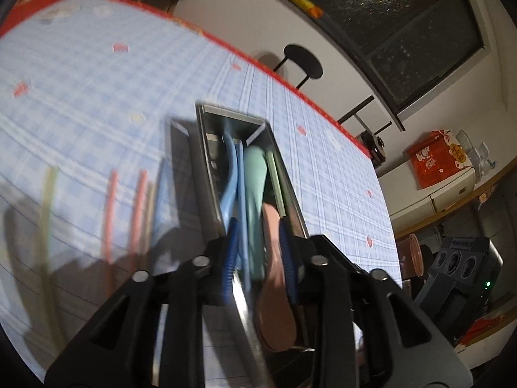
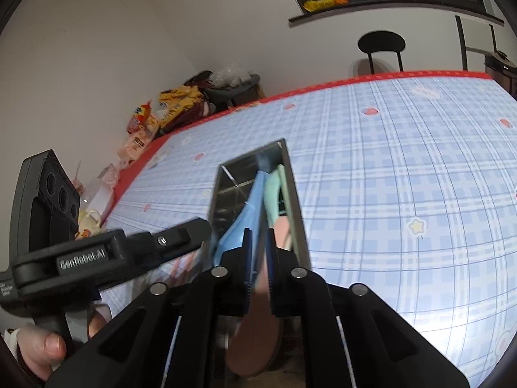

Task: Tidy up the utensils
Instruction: 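Lower both chopsticks into the steel tray and open both tools, then move the right tool back to the chopsticks and close it on a pink chopstick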

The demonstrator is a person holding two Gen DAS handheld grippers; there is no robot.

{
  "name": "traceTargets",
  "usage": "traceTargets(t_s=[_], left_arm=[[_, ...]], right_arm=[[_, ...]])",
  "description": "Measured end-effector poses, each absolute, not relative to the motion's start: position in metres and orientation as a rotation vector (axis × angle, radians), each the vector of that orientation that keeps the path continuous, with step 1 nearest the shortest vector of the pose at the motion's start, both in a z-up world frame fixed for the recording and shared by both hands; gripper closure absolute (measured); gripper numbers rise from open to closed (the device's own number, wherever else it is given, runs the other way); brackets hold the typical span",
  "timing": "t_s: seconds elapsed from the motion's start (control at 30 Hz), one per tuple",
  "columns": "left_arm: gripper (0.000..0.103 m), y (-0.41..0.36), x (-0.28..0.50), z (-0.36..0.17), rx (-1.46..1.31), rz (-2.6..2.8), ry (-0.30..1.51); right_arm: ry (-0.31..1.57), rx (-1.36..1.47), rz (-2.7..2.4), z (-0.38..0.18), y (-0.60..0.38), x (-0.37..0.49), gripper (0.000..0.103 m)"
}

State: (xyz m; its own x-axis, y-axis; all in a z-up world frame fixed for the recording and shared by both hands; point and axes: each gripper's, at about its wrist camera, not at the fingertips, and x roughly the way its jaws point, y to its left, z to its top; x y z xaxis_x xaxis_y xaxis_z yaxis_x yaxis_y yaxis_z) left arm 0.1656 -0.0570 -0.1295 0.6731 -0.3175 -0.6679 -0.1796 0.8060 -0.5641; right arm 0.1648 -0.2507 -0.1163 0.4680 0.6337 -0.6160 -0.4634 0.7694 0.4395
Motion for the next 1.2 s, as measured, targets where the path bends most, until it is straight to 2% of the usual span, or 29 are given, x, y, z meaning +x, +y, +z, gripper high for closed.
traceTargets(t_s=[0.03, 0.1, 0.13, 0.47, 0.67, 0.7, 0.87, 0.93, 1.0, 1.1, 1.2], left_arm=[[0.068, -0.053, 0.162, -0.124, -0.625, -0.079, 0.827], [0.059, -0.045, 0.155, -0.113, -0.573, -0.066, 0.795], [0.057, -0.040, 0.150, -0.107, -0.537, -0.058, 0.778], [0.057, 0.012, 0.084, -0.076, -0.238, -0.012, 0.682], [0.045, 0.042, 0.058, -0.088, -0.129, -0.007, 0.710], [0.040, 0.045, 0.057, -0.091, -0.120, -0.012, 0.713], [0.039, 0.054, 0.043, -0.106, -0.100, -0.060, 0.726], [0.040, 0.056, 0.037, -0.111, -0.092, -0.082, 0.733], [0.045, 0.058, 0.033, -0.118, -0.087, -0.100, 0.744], [0.053, 0.061, 0.030, -0.127, -0.103, -0.124, 0.766], [0.059, 0.061, 0.029, -0.135, -0.126, -0.150, 0.786]], right_arm=[[0.825, 0.216, 0.678, -0.112, -0.251, 0.161, 0.080], [0.785, 0.199, 0.674, -0.105, -0.250, 0.154, 0.060], [0.770, 0.194, 0.675, -0.102, -0.249, 0.151, 0.058], [0.597, 0.074, 0.728, -0.078, -0.220, 0.111, 0.058], [0.615, 0.021, 0.732, -0.079, -0.195, 0.083, 0.058], [0.622, 0.013, 0.732, -0.079, -0.191, 0.079, 0.054], [0.675, -0.044, 0.731, -0.088, -0.165, 0.061, 0.051], [0.700, -0.069, 0.736, -0.093, -0.157, 0.056, 0.059], [0.735, -0.101, 0.745, -0.099, -0.146, 0.051, 0.077], [0.784, -0.154, 0.757, -0.109, -0.129, 0.044, 0.088], [0.835, -0.182, 0.760, -0.122, -0.117, 0.040, 0.091]])
